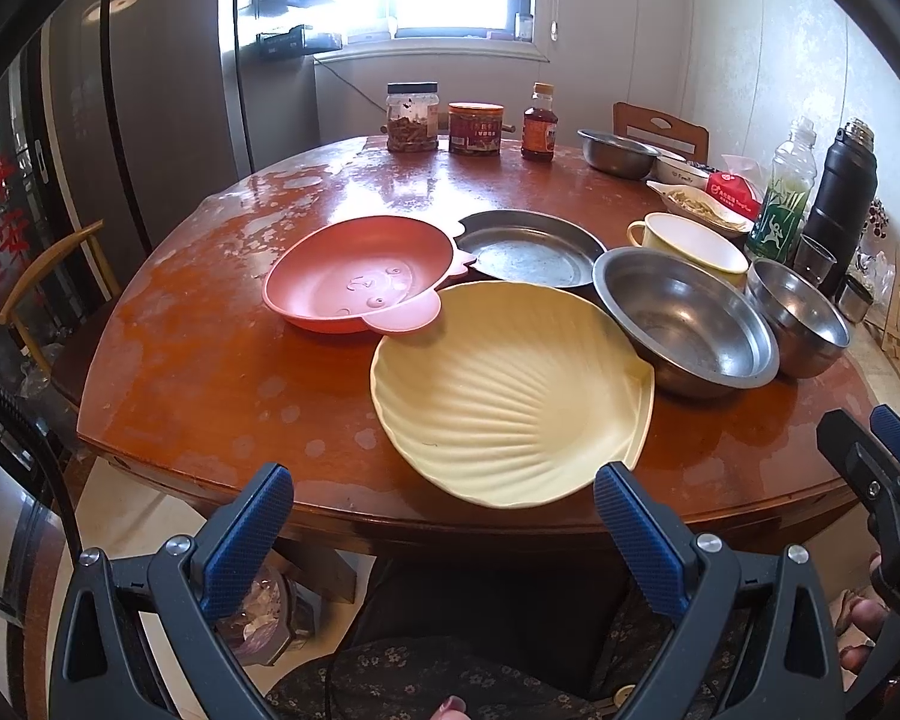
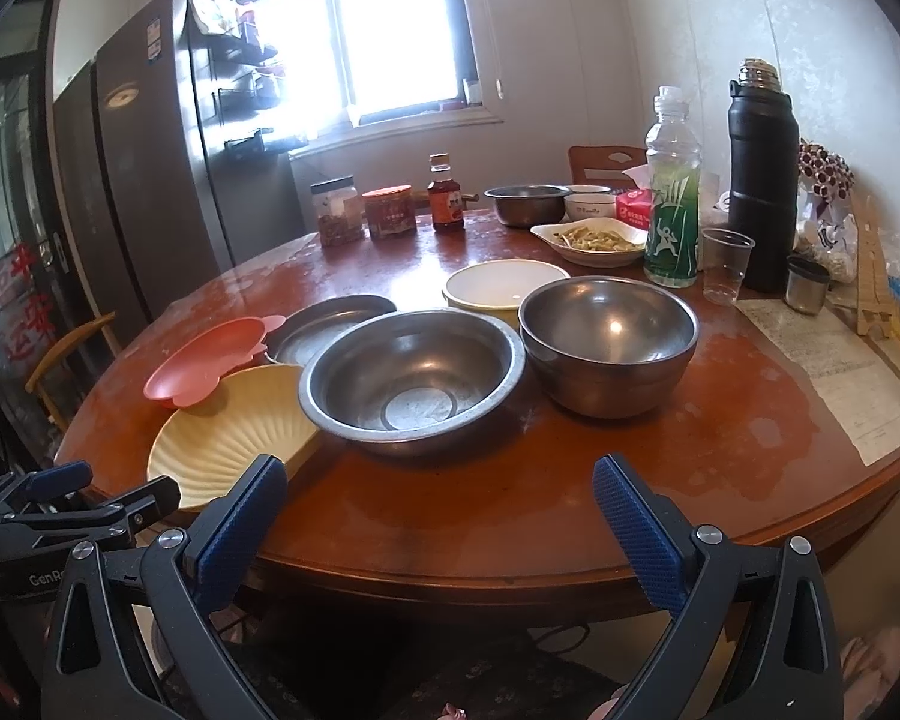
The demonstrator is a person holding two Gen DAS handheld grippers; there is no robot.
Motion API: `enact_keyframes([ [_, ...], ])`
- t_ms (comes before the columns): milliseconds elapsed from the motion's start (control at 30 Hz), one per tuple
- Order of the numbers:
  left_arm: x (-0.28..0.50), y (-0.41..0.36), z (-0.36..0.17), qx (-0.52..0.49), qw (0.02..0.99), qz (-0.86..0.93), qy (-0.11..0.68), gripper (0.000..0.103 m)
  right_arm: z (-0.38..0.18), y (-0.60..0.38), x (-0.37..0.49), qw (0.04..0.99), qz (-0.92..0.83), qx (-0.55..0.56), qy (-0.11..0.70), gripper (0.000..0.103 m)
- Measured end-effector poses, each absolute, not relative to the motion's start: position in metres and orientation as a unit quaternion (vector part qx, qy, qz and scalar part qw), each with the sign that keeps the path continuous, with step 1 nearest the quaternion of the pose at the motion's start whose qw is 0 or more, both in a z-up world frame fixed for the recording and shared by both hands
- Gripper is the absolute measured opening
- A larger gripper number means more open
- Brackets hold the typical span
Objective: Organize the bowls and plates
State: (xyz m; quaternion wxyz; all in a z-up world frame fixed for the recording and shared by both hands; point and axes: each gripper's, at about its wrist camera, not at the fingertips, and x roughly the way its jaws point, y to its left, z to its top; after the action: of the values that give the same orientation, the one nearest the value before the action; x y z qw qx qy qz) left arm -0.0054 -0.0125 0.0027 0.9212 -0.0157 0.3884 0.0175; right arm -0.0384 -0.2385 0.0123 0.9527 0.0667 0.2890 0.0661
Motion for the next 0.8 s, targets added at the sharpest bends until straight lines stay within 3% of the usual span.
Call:
enact_keyframes([
  [433, -0.006, 0.003, 0.0, -0.026, 0.921, 0.028, 0.387, 0.101, 0.011, -0.227, -0.037, 0.95, 0.09, 0.067, 0.292, 0.102],
  [800, 0.018, 0.055, -0.009, -0.071, 0.908, 0.042, 0.411, 0.101, 0.0, -0.188, -0.009, 0.924, 0.146, 0.081, 0.344, 0.102],
])
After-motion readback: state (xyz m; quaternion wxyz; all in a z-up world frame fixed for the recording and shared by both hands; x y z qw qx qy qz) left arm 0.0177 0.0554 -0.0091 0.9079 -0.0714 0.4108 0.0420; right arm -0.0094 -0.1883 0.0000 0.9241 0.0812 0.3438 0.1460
